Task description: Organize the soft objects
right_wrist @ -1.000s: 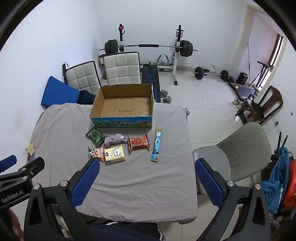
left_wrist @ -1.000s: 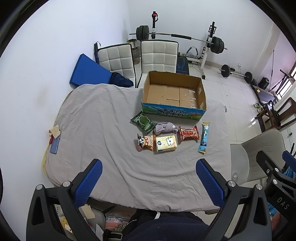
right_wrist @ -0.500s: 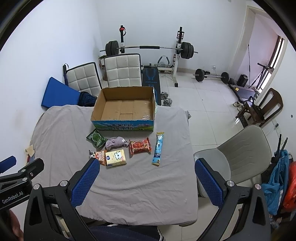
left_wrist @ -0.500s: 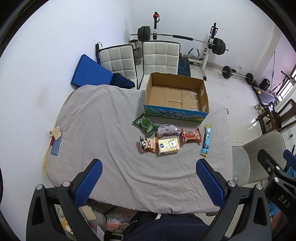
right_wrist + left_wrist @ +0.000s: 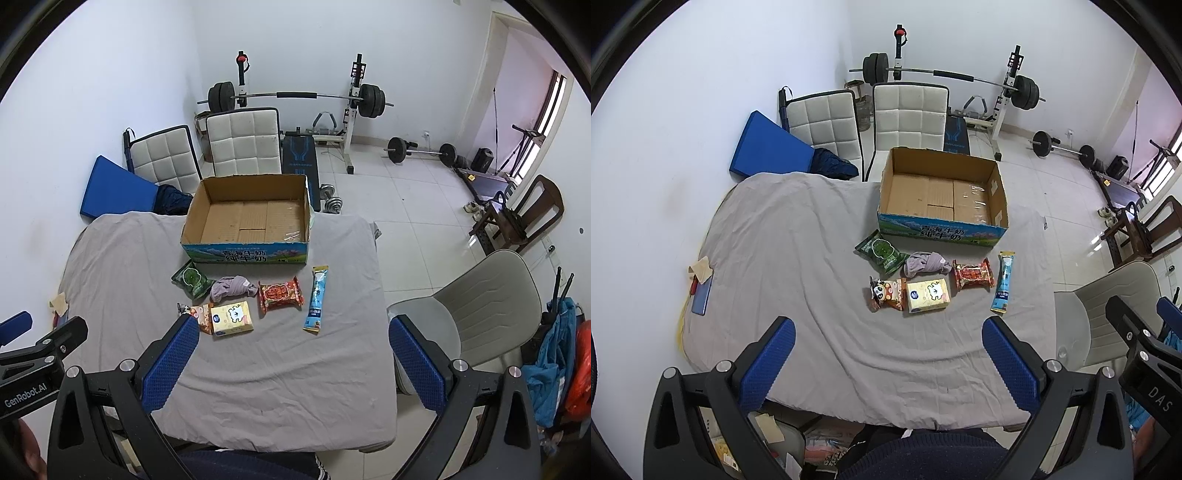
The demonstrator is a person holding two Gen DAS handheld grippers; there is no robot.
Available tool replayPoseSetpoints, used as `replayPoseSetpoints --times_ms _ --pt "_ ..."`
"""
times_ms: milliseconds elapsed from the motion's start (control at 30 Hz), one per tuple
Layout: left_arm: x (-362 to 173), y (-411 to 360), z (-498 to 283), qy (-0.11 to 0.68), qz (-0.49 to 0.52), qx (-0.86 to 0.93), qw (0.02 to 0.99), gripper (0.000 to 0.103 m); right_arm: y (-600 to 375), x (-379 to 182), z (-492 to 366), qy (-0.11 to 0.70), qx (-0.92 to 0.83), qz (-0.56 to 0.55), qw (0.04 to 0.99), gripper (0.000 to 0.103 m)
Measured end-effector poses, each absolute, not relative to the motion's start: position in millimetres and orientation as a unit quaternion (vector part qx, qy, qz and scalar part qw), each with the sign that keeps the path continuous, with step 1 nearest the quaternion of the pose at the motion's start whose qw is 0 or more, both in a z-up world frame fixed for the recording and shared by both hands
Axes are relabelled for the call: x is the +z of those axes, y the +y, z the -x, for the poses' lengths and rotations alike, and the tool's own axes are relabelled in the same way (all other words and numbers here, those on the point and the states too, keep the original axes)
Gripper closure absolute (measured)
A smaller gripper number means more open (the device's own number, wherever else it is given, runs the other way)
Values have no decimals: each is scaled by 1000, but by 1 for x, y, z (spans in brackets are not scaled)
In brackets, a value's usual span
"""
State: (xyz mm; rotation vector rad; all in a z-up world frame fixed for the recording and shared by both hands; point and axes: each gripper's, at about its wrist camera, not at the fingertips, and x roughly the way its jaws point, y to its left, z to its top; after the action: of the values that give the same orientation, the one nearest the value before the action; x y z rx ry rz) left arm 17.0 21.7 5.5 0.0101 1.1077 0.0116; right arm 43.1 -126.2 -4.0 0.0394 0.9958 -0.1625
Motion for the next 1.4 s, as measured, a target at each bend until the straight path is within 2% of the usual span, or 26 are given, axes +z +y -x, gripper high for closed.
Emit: replayPoseSetpoints --times_ms 1400 --pt "-8 16 -20 535 2 6 845 0 -140 -13 -50 487 -64 -31 871 0"
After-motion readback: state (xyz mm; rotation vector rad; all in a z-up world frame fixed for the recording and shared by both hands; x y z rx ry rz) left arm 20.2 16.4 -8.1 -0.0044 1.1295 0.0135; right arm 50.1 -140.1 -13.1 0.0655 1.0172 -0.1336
